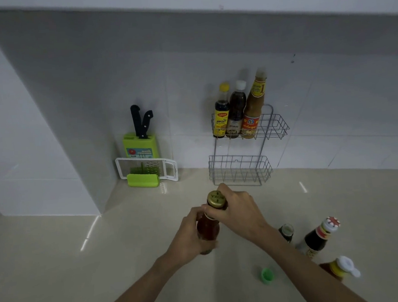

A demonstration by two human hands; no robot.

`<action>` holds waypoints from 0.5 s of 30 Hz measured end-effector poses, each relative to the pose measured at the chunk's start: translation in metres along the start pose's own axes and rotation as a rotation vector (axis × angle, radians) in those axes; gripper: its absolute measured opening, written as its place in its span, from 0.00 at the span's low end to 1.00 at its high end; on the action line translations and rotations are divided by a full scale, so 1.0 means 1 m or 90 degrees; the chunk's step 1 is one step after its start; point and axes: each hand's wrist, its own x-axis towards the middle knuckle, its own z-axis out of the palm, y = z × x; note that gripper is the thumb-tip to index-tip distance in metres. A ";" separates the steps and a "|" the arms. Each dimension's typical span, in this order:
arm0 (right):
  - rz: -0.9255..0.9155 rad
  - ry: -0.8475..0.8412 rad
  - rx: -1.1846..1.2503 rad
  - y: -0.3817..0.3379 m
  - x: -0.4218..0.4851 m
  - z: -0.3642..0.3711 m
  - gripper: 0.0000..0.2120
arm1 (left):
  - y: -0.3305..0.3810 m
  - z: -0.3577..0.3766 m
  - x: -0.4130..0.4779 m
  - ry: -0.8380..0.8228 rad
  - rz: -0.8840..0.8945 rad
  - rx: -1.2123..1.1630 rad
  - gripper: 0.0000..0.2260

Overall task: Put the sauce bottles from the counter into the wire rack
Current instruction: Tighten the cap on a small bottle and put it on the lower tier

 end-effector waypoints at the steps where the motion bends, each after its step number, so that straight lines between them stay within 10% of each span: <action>1: -0.001 -0.001 0.011 0.003 0.002 -0.003 0.20 | -0.004 -0.003 0.002 -0.013 0.000 0.049 0.29; 15: 0.099 0.112 0.238 0.048 0.048 0.006 0.16 | -0.002 0.014 0.084 0.086 -0.010 -0.045 0.28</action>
